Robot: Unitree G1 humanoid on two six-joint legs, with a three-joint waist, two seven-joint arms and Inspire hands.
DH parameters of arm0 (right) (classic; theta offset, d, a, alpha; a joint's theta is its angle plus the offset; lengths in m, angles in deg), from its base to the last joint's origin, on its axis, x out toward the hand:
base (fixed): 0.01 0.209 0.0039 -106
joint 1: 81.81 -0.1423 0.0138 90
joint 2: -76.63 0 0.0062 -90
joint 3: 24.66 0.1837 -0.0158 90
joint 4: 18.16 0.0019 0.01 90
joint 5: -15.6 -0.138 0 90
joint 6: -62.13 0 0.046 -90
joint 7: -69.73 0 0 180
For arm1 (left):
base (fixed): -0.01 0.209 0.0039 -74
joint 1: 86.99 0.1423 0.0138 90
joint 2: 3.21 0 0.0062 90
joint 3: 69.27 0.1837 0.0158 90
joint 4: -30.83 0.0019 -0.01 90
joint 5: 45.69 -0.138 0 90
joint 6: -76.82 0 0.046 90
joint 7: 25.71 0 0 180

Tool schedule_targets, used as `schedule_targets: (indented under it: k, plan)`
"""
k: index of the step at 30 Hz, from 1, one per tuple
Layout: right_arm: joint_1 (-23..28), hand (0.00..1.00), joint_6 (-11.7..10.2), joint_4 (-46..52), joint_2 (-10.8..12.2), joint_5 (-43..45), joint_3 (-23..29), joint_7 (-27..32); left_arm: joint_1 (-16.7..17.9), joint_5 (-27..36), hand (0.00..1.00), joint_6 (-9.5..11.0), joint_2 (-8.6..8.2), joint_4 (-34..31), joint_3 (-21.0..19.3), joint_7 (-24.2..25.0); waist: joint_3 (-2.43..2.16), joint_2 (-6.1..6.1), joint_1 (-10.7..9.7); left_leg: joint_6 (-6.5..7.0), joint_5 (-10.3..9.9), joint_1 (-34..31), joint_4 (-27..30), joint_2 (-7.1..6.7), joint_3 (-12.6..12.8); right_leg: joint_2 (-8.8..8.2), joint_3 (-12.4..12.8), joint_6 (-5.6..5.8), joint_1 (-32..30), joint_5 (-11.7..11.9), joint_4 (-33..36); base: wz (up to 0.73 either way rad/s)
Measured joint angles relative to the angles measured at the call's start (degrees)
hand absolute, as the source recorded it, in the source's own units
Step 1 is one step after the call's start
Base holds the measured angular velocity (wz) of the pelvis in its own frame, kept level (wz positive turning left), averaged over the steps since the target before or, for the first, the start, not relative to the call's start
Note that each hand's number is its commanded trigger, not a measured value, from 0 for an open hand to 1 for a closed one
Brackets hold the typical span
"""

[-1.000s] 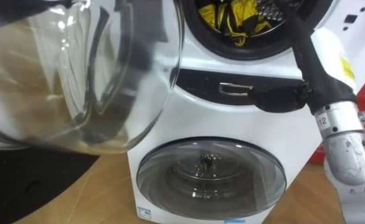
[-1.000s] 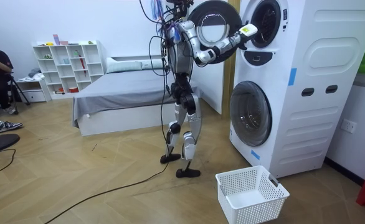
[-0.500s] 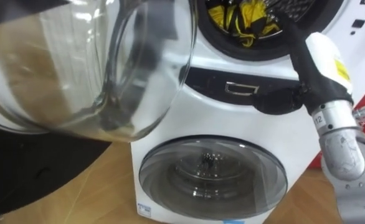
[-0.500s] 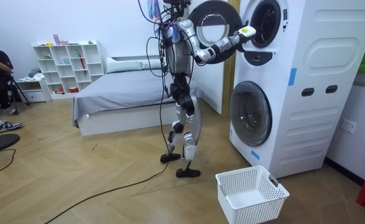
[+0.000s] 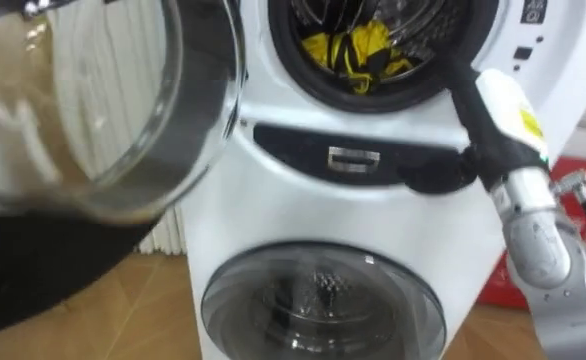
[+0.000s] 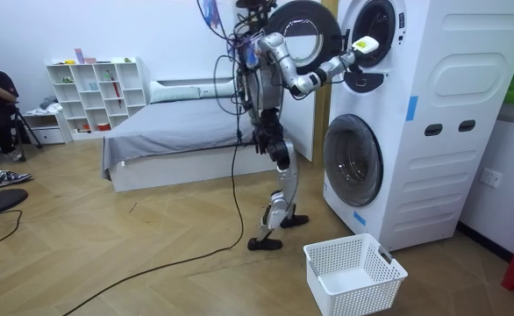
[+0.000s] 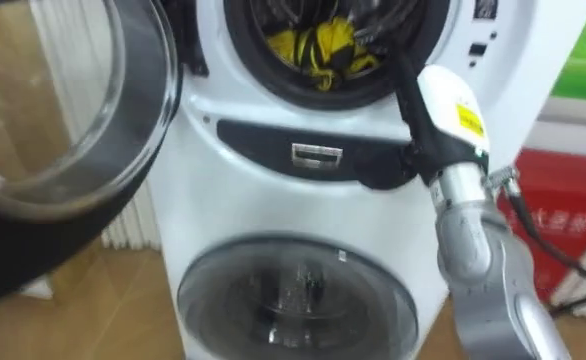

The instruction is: Pick clothes from washing machine

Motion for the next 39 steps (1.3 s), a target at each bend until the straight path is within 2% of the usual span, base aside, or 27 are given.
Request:
schedule_targets:
  k: [2,5,6,8,9,10,11,12,13,14,15,16,18,19,20,22,24,28,30,31,32,34,35,36,37,38,39]
  plan:
    - [-0.02,0.00,-1.46,1.59,-1.15,-0.32,-0.24,0.67,0.03,-0.96,0.00,0.71,-0.02,-0.01,-0.22,0.26,-0.01,-0.03,-0.06,0.57,-0.29,2.15,-0.40,-1.45,0.07,-0.97,2.02,0.70,1.66,-0.47,-1.12,-0.50]
    - [-0.07,0.00,-1.62,3.15,-2.61,-0.44,0.42,2.78,-0.73,-0.91,0.00,1.57,0.59,-2.50,-0.79,0.26,0.01,-1.56,-0.04,1.93,-2.73,5.11,-0.42,-4.49,0.57,-3.78,2.80,2.20,5.06,-2.49,-1.82,-0.12]
    - [-0.23,0.00,-2.07,3.43,-3.34,-1.27,1.39,3.52,-0.97,-0.88,0.00,2.12,0.51,-3.79,-0.71,0.26,-0.30,-2.23,0.26,2.49,-3.97,5.75,-0.04,-5.54,0.96,-5.13,2.80,3.11,5.05,-3.37,-0.24,0.05]
    - [-0.73,0.00,-2.17,4.50,-4.50,-1.26,1.76,4.30,-1.85,-0.87,0.00,2.91,0.38,-4.17,-0.69,0.26,-0.11,-2.28,0.39,3.49,-6.03,6.21,1.77,-6.07,1.62,-6.98,2.13,5.09,2.11,-3.37,9.15,-0.04]
    - [-0.63,0.00,-2.18,4.89,-4.84,-0.95,1.55,4.63,-2.22,-0.80,0.00,3.03,0.47,-4.08,-0.73,0.26,0.67,-1.83,0.30,3.82,-7.32,7.35,2.39,-6.41,1.96,-8.49,1.82,7.89,-0.66,-1.11,17.25,-0.10]
    - [-0.47,0.00,-2.24,5.05,-4.98,-0.74,1.44,4.73,-2.26,-0.86,0.00,3.02,0.50,-4.02,-0.73,0.26,0.76,-1.92,0.12,3.98,-7.86,8.01,2.58,-6.46,2.01,-8.82,1.64,8.23,-1.83,0.72,20.68,-0.09]
    - [0.55,0.00,-2.38,5.51,-5.21,-0.67,1.50,5.15,-2.39,-0.91,0.00,3.01,0.51,-4.01,-0.73,0.25,0.79,-1.47,-0.37,4.07,-9.00,9.30,2.72,-6.31,1.70,-8.72,1.66,7.94,-3.21,4.78,24.76,-0.08]
    - [1.51,0.00,-3.27,5.59,-5.34,-0.79,1.46,5.80,-2.65,-0.79,0.00,2.98,0.51,-4.05,-0.63,0.25,0.75,-0.25,-1.02,4.20,-9.60,10.60,2.32,-6.08,0.14,-8.09,1.75,7.83,-4.20,8.98,27.38,-0.07]
    - [2.09,0.00,-3.85,5.48,-5.32,-0.88,1.37,6.10,-2.85,-0.81,0.00,2.96,0.52,-4.07,-0.45,0.25,0.79,0.33,-1.70,4.39,-9.72,11.27,2.10,-6.21,-1.86,-7.24,1.81,7.86,-4.76,10.66,28.19,-0.17]
    - [2.88,0.00,-4.78,5.25,-5.20,-0.73,0.75,6.81,-3.69,-0.67,0.00,2.92,0.76,-4.06,-0.70,0.25,0.70,1.46,-2.47,4.53,-9.80,11.94,1.12,-6.31,-5.27,-5.53,1.82,7.27,-6.30,9.12,27.59,-0.34]
    - [3.12,0.00,-5.55,5.20,-5.04,-0.46,-0.02,6.84,-5.04,-0.86,0.00,2.99,1.20,-3.98,-1.05,0.25,0.96,1.80,-2.97,4.64,-9.53,12.26,-0.34,-6.29,-8.51,-3.40,1.47,6.40,-8.34,6.28,23.63,-0.41]
    - [3.08,0.00,-5.62,5.39,-4.96,-0.21,-0.71,6.80,-5.58,-0.85,0.00,3.03,1.35,-3.98,-1.46,0.25,1.00,1.83,-3.52,4.54,-8.94,12.55,-1.18,-6.28,-10.14,-2.33,0.98,6.08,-8.99,5.66,20.54,-0.38]
    - [3.26,0.00,-5.64,5.62,-4.81,-0.17,-1.13,6.18,-8.33,-0.84,0.00,3.58,1.36,-4.12,-1.83,0.30,0.81,1.79,-4.17,3.79,-6.89,13.21,-2.53,-6.59,-17.10,1.81,1.87,5.23,-8.55,6.04,3.76,-0.05]
    - [3.01,0.00,-5.34,5.62,-4.82,-0.16,-1.25,6.00,-8.79,-0.84,0.00,4.11,1.28,-4.16,-1.78,0.30,0.81,1.67,-4.22,3.70,-6.85,13.27,-2.53,-7.05,-18.80,2.39,2.95,5.21,-8.12,6.58,-0.25,0.10]
    - [2.47,0.00,-5.26,5.79,-4.78,-0.17,-1.48,5.45,-9.06,-0.97,0.00,4.87,0.80,-4.21,-1.79,0.30,0.73,1.48,-4.23,3.60,-6.78,13.24,-2.49,-8.66,-22.36,2.54,4.73,5.17,-7.51,7.68,-5.80,0.06]
    - [2.28,0.00,-5.47,6.96,-5.21,-1.57,-1.46,4.32,-8.51,-1.13,0.00,4.71,-0.05,-4.35,-1.81,0.30,0.40,1.05,-4.20,2.95,-6.38,12.60,-2.50,-9.54,-24.47,0.91,0.68,3.79,-6.97,11.21,-9.14,0.14]
    - [2.23,0.00,-4.60,8.67,-5.65,-5.09,-0.88,1.62,-5.68,-1.14,0.00,4.16,0.09,-4.25,-1.89,0.40,0.26,1.05,-3.27,2.26,-6.17,12.10,-2.39,-8.70,-23.63,-2.71,-8.42,3.52,-6.30,13.89,-9.99,0.12]
    - [2.23,0.00,-4.04,10.22,-5.86,-10.66,0.87,-2.94,-1.77,-3.24,0.00,2.18,0.37,-3.99,-1.87,0.70,0.06,0.75,-2.45,0.75,-6.84,11.01,-2.23,-6.62,-22.81,-4.18,-16.65,3.62,-5.33,13.94,-11.39,0.23]
    - [2.22,0.00,-3.37,9.91,-7.18,-14.23,1.24,-5.81,-0.25,-3.69,0.00,2.02,0.82,-3.99,-1.95,1.38,0.07,0.67,-1.71,-0.88,-8.11,10.04,0.06,-2.73,-16.57,-4.95,-23.18,3.52,-4.24,13.85,-11.53,0.26]
    - [2.26,0.00,-2.81,9.87,-7.60,-14.96,1.26,-6.66,-0.05,-3.66,0.00,1.86,0.90,-4.02,-1.96,1.51,-0.10,0.66,-1.55,-0.81,-8.80,9.71,1.55,-1.84,-15.29,-4.95,-24.31,3.49,-4.32,13.70,-11.54,0.07]
    - [2.13,0.00,-1.78,9.95,-8.04,-15.43,1.29,-8.51,-0.03,-3.64,0.00,1.70,0.98,-4.09,-1.94,1.88,-0.48,0.41,-0.86,-0.87,-9.91,8.92,5.02,-0.55,-12.09,-5.13,-26.46,3.34,-4.27,13.57,-11.57,-0.14]
    - [1.29,0.00,-0.24,9.94,-8.06,-15.46,0.28,-12.08,0.42,-3.61,0.00,1.49,1.10,-4.12,-2.30,3.11,-1.50,0.43,-0.72,-0.08,-10.91,9.21,7.32,1.92,-6.81,-4.87,-28.95,5.19,-4.07,13.76,-11.19,-0.15]
    - [0.10,0.00,0.45,9.89,-8.24,-15.39,-0.44,-14.55,0.13,-3.65,0.00,1.32,1.25,-4.07,-2.61,3.83,-1.14,0.80,-1.55,-0.78,-13.90,9.54,6.16,3.90,-4.75,-4.25,-27.83,7.13,-5.48,12.49,-7.53,0.11]
    - [-0.24,0.00,1.91,10.42,-8.37,-14.98,-1.84,-16.54,-0.41,-4.78,0.00,0.97,1.48,-4.02,-3.22,3.99,-0.92,-0.35,-2.32,-0.91,-13.93,8.99,6.56,2.66,-6.86,-4.08,-17.37,5.92,-8.02,11.28,-0.28,0.37]
    - [-0.23,0.00,2.52,11.02,-8.70,-14.39,-2.16,-17.73,-0.76,-5.92,0.00,0.96,1.44,-4.08,-3.26,4.03,-1.01,-0.79,-3.09,-0.92,-13.95,8.35,7.45,1.75,-8.38,-3.81,-10.74,5.83,-8.40,9.57,3.19,0.80]
    - [-0.76,0.00,2.99,11.84,-10.19,-14.11,-2.63,-19.83,-2.22,-7.02,0.00,1.10,1.48,-4.81,-3.18,4.12,-0.97,-2.09,-3.40,-1.20,-14.14,5.73,10.29,-0.21,-9.43,-3.81,0.56,8.23,-8.26,2.78,7.11,0.95]
    - [-1.18,0.00,3.21,11.55,-10.31,-13.95,-3.57,-20.80,-3.36,-7.48,0.00,1.26,1.44,-5.38,-2.95,4.31,-0.59,-2.52,-2.06,-1.71,-14.44,4.16,12.43,-0.23,-9.17,-4.06,-0.23,5.44,-9.73,0.03,7.57,0.76]
